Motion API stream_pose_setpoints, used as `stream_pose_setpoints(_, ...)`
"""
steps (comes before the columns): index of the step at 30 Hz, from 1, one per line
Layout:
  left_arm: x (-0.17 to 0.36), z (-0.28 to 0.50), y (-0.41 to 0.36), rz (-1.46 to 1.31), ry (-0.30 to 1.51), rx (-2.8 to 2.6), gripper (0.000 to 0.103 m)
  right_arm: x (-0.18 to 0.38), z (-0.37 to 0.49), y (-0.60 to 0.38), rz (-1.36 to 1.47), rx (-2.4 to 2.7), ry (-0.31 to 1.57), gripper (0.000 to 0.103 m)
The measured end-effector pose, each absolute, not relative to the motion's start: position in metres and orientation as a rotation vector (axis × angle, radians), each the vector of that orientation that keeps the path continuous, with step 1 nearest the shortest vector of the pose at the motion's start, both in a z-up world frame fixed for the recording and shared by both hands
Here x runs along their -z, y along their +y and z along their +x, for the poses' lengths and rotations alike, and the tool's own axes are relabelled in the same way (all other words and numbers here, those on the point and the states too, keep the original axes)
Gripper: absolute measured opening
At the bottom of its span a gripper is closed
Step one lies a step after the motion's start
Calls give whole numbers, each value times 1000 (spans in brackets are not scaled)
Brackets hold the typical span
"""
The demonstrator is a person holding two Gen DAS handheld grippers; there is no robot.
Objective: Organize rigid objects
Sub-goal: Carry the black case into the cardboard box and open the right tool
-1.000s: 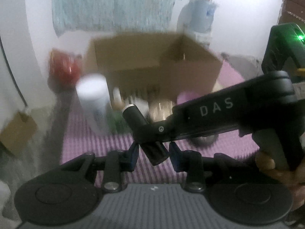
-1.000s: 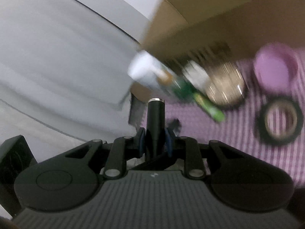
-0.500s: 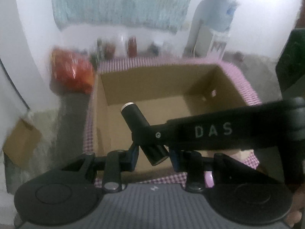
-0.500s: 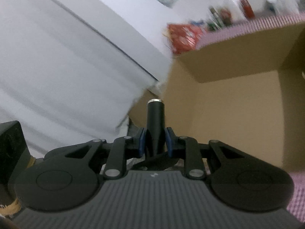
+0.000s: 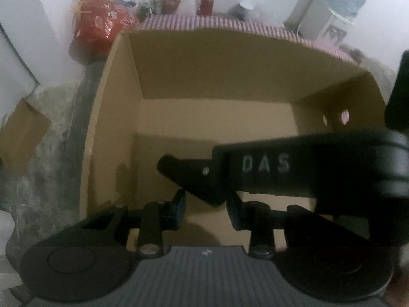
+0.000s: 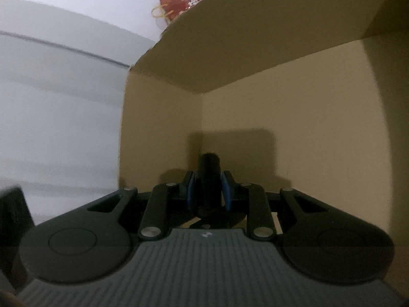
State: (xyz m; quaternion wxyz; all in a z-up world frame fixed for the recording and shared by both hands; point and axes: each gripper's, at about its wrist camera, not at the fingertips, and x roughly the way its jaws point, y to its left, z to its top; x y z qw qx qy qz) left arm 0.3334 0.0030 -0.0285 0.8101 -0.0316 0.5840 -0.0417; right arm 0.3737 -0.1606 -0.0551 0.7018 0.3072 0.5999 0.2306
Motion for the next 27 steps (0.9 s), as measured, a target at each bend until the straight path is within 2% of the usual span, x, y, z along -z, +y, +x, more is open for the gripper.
stream_pose_setpoints(5, 16, 332, 5, -128, 1193, 66, 47, 60, 381, -167, 713, -458, 1315, 21)
stream_pose_setpoints(10, 6, 318, 10, -172, 1172, 61, 47, 74, 405, -180, 794, -391, 1299, 22)
stream_pose_setpoints(11, 4, 316, 9, -173, 1164, 60, 51, 74, 409, -182, 808, -372, 1286, 23)
stream_pose_setpoints(12, 1, 313, 10, -176, 1151, 59, 53, 73, 409, -184, 818, -360, 1267, 24)
stream_pose_setpoints(16, -13, 304, 12, -186, 1098, 67, 55, 68, 407, -194, 913, -389, 1190, 47)
stream_pose_setpoints(22, -42, 271, 14, -203, 1011, 116, 58, 39, 375, -227, 984, -489, 1088, 50)
stream_pose_setpoints(27, -68, 227, 16, -201, 904, 180, 61, 2, 316, -271, 1008, -595, 1018, 50)
